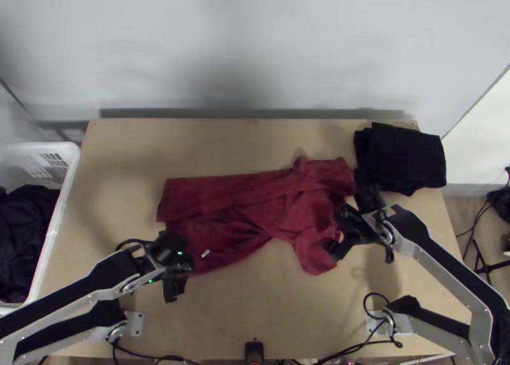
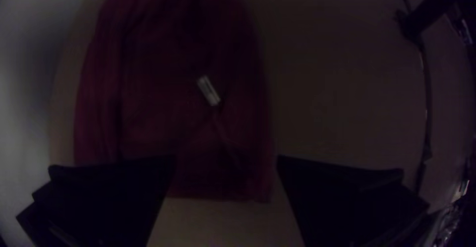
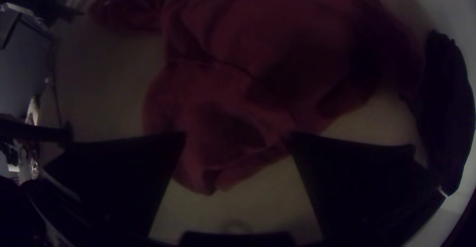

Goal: Fold the t-shirt

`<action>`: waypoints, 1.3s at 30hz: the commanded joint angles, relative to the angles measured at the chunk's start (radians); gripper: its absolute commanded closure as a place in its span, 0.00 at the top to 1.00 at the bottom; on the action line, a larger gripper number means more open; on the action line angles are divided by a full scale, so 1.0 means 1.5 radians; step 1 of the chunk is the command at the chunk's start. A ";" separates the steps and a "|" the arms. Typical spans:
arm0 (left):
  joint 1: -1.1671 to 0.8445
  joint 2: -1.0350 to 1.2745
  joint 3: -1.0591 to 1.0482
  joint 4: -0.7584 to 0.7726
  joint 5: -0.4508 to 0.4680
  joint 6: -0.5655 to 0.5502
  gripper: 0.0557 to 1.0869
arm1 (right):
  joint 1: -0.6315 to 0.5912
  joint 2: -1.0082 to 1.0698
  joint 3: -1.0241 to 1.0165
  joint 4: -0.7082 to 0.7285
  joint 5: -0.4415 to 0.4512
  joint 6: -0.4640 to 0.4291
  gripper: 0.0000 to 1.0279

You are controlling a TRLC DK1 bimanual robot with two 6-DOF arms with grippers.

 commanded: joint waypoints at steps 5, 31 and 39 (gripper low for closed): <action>-0.029 0.077 -0.016 0.026 -0.003 0.017 0.92 | 0.035 0.014 -0.008 -0.001 0.008 0.016 0.90; 0.028 0.097 -0.049 0.076 0.010 0.036 0.56 | 0.091 0.111 -0.015 0.063 0.060 0.025 0.45; 0.064 0.090 -0.027 0.046 0.013 0.045 0.69 | 0.095 0.113 -0.005 0.064 0.059 0.026 0.45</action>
